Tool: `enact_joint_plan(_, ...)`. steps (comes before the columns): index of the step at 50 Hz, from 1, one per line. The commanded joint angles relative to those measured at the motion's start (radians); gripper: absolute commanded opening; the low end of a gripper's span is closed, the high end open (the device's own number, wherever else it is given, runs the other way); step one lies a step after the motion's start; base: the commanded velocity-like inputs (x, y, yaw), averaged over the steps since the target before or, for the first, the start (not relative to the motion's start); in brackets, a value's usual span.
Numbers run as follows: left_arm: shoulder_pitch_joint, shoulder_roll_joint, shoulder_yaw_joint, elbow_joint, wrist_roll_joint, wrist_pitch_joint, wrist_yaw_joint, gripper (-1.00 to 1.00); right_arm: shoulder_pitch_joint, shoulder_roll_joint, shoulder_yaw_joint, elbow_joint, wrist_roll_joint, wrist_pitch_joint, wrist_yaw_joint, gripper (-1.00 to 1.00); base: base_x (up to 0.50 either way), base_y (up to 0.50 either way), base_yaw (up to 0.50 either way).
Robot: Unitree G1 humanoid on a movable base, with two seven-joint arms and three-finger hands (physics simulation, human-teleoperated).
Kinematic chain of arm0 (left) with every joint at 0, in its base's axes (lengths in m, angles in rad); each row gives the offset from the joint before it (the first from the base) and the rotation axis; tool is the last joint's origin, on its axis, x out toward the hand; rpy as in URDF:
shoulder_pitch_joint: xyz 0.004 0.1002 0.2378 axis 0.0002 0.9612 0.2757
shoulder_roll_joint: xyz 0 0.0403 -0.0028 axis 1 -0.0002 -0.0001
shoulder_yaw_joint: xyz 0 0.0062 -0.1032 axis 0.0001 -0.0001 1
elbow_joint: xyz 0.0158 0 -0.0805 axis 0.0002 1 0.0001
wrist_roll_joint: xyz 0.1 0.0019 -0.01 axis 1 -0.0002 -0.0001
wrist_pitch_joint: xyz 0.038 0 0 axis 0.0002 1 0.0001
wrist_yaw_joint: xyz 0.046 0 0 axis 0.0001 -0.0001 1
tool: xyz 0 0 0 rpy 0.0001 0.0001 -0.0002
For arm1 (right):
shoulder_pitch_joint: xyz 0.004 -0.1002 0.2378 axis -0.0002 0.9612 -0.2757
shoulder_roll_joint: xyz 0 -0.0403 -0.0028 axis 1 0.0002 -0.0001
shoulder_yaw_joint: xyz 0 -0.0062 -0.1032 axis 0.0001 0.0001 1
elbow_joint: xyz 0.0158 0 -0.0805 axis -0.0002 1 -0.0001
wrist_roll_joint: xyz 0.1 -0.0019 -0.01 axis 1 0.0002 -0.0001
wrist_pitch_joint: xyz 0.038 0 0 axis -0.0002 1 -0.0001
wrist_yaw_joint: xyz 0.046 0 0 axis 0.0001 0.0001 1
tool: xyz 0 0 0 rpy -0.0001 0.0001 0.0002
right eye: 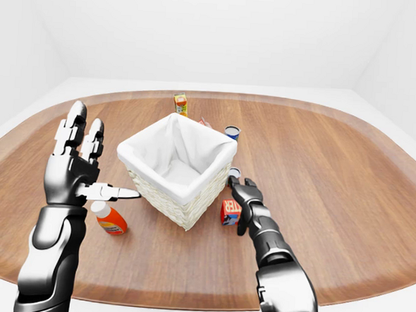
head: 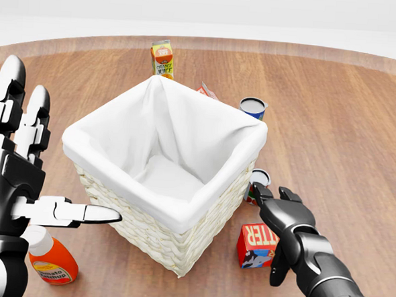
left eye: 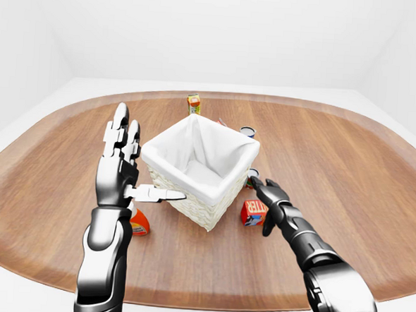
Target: Pick up the butter and put it in the basket.
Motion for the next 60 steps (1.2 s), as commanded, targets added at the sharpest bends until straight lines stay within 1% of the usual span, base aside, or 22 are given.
enact_joint_plan(1,0.006,0.0,0.002,-0.003,0.001,0.0,-0.001,1.0,-0.047,0.022,0.017,0.099,-0.042,0.0,-0.006,1.0,0.0,0.0,0.0)
enact_joint_plan(8,0.005,-0.001,0.0,0.001,0.003,0.0,-0.002,1.0,-0.064,0.025,0.016,0.123,-0.048,0.0,0.022,1.0,0.0,0.0,0.0)
enact_joint_plan(16,0.005,-0.001,-0.001,0.006,0.005,0.0,-0.003,1.0,-0.087,0.037,0.022,0.135,-0.078,0.0,0.026,1.0,0.0,0.0,0.0)
enact_joint_plan(26,0.011,-0.001,0.0,0.003,0.006,0.0,-0.006,1.0,-0.083,0.036,0.019,0.152,-0.108,0.0,0.034,1.0,0.0,0.0,0.0)
enact_joint_plan(47,0.006,0.003,0.011,-0.003,0.001,0.0,-0.01,1.0,-0.085,0.042,0.007,0.165,-0.108,0.0,0.099,1.0,0.0,0.0,0.0)
enact_joint_plan(48,0.005,0.004,0.011,-0.002,0.001,0.0,-0.01,1.0,-0.084,0.042,0.007,0.165,-0.108,0.0,0.1,0.91,0.0,0.0,0.0)
enact_joint_plan(50,0.004,0.004,0.011,0.001,0.0,0.0,-0.01,1.0,-0.08,0.045,0.003,0.166,-0.104,0.0,0.108,0.56,0.0,0.0,0.0)
enact_joint_plan(51,0.005,0.003,0.011,0.003,-0.001,0.0,-0.01,1.0,-0.078,0.047,0.004,0.167,-0.104,0.0,0.107,0.25,0.0,0.0,0.0)
enact_joint_plan(52,0.006,0.003,0.011,0.004,-0.002,0.0,-0.011,1.0,-0.075,0.049,0.006,0.169,-0.106,0.0,0.105,-0.18,0.0,0.0,0.0)
enact_joint_plan(53,0.006,0.003,0.012,0.004,-0.004,0.0,-0.011,1.0,-0.075,0.051,0.005,0.17,-0.106,0.0,0.108,-0.55,0.0,0.0,0.0)
enact_joint_plan(55,0.005,0.003,0.012,0.006,-0.005,0.0,-0.011,1.0,-0.086,0.065,0.003,0.168,-0.102,0.0,0.121,-0.95,0.0,0.0,0.0)
enact_joint_plan(56,0.004,0.003,0.013,0.007,-0.006,0.0,-0.011,1.0,-0.095,0.076,0.002,0.167,-0.097,0.0,0.132,-1.0,0.0,0.0,0.0)
enact_joint_plan(60,0.0,0.005,0.018,0.009,-0.014,0.0,-0.01,1.0,-0.123,0.107,-0.001,0.162,-0.077,0.0,0.168,-1.0,0.0,0.0,0.0)
